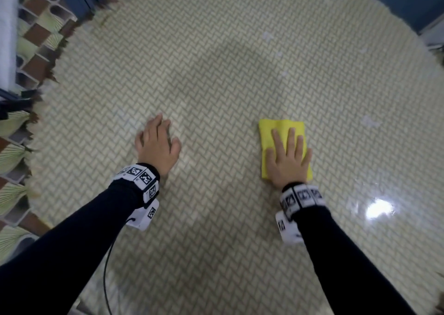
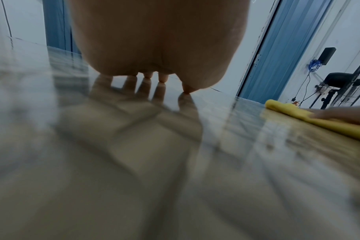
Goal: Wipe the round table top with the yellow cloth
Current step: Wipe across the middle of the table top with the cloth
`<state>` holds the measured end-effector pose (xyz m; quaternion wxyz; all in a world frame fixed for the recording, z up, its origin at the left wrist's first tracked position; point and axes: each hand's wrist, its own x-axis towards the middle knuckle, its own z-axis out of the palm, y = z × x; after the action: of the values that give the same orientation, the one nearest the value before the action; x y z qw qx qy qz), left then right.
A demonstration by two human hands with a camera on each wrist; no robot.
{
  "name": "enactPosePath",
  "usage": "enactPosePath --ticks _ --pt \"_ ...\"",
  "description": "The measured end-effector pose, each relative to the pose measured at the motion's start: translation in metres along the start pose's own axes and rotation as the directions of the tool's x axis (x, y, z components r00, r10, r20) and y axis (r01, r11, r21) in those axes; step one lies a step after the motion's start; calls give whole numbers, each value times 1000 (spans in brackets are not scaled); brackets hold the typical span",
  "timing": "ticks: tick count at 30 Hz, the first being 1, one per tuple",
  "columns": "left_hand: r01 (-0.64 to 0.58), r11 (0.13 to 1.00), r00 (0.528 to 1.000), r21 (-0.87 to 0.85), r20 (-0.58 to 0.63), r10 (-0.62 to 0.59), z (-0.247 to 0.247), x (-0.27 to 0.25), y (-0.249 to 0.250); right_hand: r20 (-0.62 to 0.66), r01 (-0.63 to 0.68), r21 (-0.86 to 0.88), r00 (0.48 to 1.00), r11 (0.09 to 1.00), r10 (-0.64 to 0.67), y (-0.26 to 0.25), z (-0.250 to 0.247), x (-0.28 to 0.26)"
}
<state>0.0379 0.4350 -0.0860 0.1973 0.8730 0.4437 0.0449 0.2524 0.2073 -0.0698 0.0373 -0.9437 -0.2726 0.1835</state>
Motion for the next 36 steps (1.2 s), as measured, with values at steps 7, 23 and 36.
enactPosePath --ticks 7,23,36 --pt "8 1000 1000 15 -5 -8 2 0 0 71 243 -66 969 968 -239 -70 17 0" --pt "11 1000 1000 27 -19 -10 2 0 1 -12 190 -19 982 982 -191 -49 21 -3" --pt "-35 998 998 49 -47 38 4 -4 5 -10 -97 25 995 995 97 -2 1 7"
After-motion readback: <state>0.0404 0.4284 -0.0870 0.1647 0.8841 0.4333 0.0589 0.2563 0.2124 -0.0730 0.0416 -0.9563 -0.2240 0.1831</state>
